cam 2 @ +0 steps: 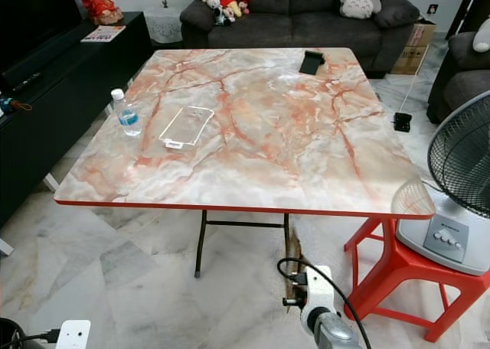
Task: Picking trash to rubbish bin
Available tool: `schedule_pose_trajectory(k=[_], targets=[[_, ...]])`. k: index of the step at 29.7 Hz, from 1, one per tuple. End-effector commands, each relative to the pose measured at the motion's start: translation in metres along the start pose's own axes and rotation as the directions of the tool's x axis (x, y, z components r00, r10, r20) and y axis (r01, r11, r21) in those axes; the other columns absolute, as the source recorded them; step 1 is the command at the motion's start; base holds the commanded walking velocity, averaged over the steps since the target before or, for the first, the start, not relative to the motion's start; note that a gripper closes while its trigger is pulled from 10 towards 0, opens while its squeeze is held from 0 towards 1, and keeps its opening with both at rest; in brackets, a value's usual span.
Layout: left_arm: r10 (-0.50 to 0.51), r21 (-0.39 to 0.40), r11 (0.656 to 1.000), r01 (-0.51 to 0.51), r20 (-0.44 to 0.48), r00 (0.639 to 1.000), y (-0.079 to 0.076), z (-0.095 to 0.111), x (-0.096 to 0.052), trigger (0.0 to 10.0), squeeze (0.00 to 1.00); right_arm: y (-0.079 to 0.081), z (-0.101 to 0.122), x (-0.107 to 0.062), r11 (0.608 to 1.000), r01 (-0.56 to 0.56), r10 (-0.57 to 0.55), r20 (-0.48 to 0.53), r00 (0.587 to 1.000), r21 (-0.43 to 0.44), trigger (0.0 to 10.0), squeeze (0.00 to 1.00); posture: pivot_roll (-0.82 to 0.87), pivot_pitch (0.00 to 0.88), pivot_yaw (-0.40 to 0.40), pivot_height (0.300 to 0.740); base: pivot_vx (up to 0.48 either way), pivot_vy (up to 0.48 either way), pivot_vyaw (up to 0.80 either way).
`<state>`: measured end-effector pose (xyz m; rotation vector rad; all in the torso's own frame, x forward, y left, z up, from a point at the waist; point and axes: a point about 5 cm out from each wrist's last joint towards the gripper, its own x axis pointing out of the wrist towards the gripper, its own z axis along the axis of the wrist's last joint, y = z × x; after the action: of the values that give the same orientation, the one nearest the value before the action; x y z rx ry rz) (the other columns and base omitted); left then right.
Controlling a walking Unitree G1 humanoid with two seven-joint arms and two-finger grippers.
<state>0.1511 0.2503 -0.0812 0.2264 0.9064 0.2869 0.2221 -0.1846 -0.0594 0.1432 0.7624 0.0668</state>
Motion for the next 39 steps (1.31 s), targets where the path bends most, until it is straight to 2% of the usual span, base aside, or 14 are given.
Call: schedule_pose_trajectory(k=[1,9,13,17,27,33,39], targets=[[0.000,0.010,1.000,0.000,-0.012,1.000,0.004,-0.003,0.000,10.0,0.00,0.003,-0.007,0.000,1.000,0.025,-0.025,-0.015,1.000,0.009,10.0,0.00,0.04,0.035,0.039,0.740,0.000,0.000,0.00],[-0.008,0.014,1.000,0.008,-0.024,1.000,0.001,-0.009,-0.002,10.0,0.00,0.004,-0.023,-0.005,0.998,0.059,-0.058,-0.041,0.997,0.036,10.0,0.00,0.03,0.015,0.044,0.740,0.000,0.000,0.00],[-0.005,0.003,1.000,0.005,-0.008,1.000,0.001,-0.001,0.000,10.0,0.00,0.004,-0.027,-0.006,0.997,0.066,-0.063,-0.054,0.997,0.044,10.0,0.00,0.02,0.001,0.038,0.740,0.000,0.000,0.00],[-0.020,0.024,1.000,0.020,0.016,1.000,0.000,0.009,0.003,10.0,0.00,0.008,-0.019,-0.002,0.998,0.055,-0.053,-0.036,0.998,0.032,10.0,0.00,0.02,0.007,0.039,0.740,0.000,0.000,0.00],[-0.005,0.015,1.000,0.005,0.011,1.000,0.005,0.011,0.004,10.0,0.00,0.013,-0.016,0.000,0.996,0.063,-0.061,-0.025,0.998,0.057,10.0,0.00,0.00,0.000,0.051,0.740,0.000,0.000,0.00],[-0.019,0.003,1.000,0.019,0.016,1.000,-0.004,0.017,0.005,10.0,0.00,0.013,-0.006,0.003,0.997,0.063,-0.063,-0.002,0.998,0.053,10.0,0.00,-0.02,0.000,0.048,0.740,0.000,0.000,0.00],[-0.008,-0.010,1.000,0.009,0.041,0.999,-0.002,0.026,0.007,10.0,0.00,0.015,-0.001,0.005,0.997,0.065,-0.066,0.002,0.998,0.044,10.0,0.00,0.03,0.000,0.029,0.740,0.000,0.000,0.00]])
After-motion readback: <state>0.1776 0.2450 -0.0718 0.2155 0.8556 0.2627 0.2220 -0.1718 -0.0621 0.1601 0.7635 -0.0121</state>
